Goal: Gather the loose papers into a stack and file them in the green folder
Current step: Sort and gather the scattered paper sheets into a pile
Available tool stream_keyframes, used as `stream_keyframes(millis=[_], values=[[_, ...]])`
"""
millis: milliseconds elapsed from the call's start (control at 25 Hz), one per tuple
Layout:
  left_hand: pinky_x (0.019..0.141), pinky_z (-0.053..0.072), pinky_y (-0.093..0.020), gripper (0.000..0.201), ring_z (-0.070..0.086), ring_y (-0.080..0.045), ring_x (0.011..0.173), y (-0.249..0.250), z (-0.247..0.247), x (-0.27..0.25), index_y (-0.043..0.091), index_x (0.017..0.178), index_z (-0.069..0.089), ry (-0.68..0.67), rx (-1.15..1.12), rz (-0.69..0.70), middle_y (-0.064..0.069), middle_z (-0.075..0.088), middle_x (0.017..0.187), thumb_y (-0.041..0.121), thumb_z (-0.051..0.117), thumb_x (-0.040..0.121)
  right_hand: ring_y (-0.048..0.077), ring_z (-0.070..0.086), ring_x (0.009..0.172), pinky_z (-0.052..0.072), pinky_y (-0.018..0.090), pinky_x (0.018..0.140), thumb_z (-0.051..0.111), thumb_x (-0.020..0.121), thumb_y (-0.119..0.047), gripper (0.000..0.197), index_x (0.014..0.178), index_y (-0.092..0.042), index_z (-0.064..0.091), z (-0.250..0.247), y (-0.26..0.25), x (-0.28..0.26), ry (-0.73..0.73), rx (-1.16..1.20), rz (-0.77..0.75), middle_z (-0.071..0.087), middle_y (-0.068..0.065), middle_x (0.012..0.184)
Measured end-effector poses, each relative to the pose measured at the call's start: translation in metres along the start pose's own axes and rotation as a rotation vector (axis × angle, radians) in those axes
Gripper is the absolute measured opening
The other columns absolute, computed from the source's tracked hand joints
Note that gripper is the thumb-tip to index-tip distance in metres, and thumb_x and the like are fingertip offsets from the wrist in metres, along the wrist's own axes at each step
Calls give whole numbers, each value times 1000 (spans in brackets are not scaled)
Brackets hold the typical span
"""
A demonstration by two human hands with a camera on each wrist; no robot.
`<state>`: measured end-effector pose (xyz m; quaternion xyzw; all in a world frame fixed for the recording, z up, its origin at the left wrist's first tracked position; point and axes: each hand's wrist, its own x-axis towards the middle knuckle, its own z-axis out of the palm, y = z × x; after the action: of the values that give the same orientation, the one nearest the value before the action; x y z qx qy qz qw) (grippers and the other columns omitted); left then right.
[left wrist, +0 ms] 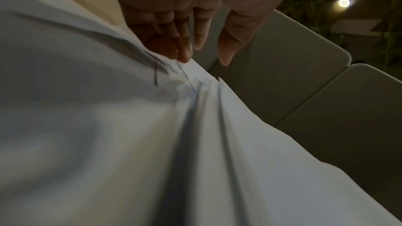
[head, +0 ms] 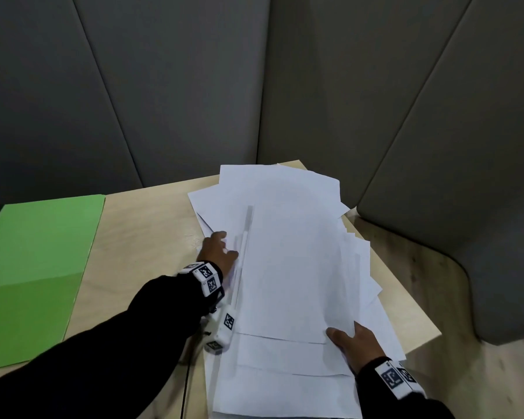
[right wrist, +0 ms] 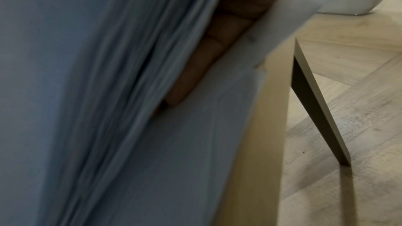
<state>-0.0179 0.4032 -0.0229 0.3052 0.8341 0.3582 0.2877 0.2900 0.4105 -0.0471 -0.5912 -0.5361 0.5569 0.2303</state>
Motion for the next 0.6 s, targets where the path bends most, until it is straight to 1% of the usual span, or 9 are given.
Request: stream_keyframes(millis=[80, 120, 240, 280, 360, 400, 480, 520, 600], values=[[102, 38, -33, 65, 46, -31, 123, 0, -15, 20, 13, 138, 40, 49, 87, -15, -15, 43, 133, 21, 70, 81, 19, 64, 80, 46, 31, 76, 71, 72, -14, 14, 84, -16, 64, -1, 2, 0, -11, -5, -1, 68, -3, 81], [105, 37, -36, 70, 43, -32, 126, 1, -21, 32, 13, 139, 38, 58, 138, -22, -16, 41, 135, 25, 72, 79, 18, 64, 79, 46, 30, 73, 69, 77, -9, 12, 85, -16, 64, -2, 2, 2, -14, -8, -4, 67, -3, 81], [106, 35, -39, 81, 38, -34, 130, 8, -32, 66, 14, 143, 33, 45, 238, -24, -17, 38, 140, 31, 76, 76, 14, 64, 77, 47, 27, 65, 66, 79, -5, 15, 80, -19, 63, -3, 0, 2, -17, -40, -14, 68, -2, 82], [106, 35, -40, 84, 38, -35, 131, 12, -34, 77, 13, 144, 32, 44, 260, -15, -17, 37, 141, 31, 76, 75, 11, 64, 76, 47, 24, 64, 67, 79, -5, 16, 79, -20, 62, -3, 1, 3, -14, -48, -16, 68, -3, 82], [106, 35, -41, 89, 37, -35, 132, 20, -38, 95, 12, 146, 29, 39, 324, 3, -16, 35, 142, 33, 78, 73, 1, 63, 70, 46, 12, 57, 67, 79, -5, 16, 81, -20, 63, -4, 3, 4, -21, -82, -37, 65, -9, 79], [107, 34, -41, 93, 35, -35, 133, 23, -38, 103, 12, 146, 27, 19, 377, 13, -16, 34, 143, 34, 78, 72, 0, 62, 70, 45, 9, 56, 68, 79, -5, 15, 83, -19, 63, -5, 4, 4, -24, -106, -42, 64, -11, 79], [104, 36, -43, 99, 33, -35, 133, 28, -34, 114, 12, 145, 26, -23, 533, 20, -16, 34, 141, 41, 80, 66, 5, 61, 75, 44, 8, 58, 69, 79, -7, 14, 87, -18, 64, -7, 6, 5, -26, -141, -39, 64, -14, 80], [101, 38, -43, 99, 35, -35, 130, 30, -32, 119, 13, 141, 29, -28, 618, 25, -16, 37, 137, 46, 80, 62, 5, 61, 77, 44, 7, 58, 69, 79, -8, 14, 87, -19, 64, -7, 6, 6, -28, -150, -35, 64, -14, 80], [92, 41, -43, 96, 40, -35, 123, 34, -30, 125, 13, 130, 36, -8, 755, 35, -16, 41, 128, 54, 79, 55, -1, 61, 77, 45, 6, 57, 69, 79, -11, 16, 83, -25, 63, -8, 5, 7, -38, -170, -25, 64, -16, 81]])
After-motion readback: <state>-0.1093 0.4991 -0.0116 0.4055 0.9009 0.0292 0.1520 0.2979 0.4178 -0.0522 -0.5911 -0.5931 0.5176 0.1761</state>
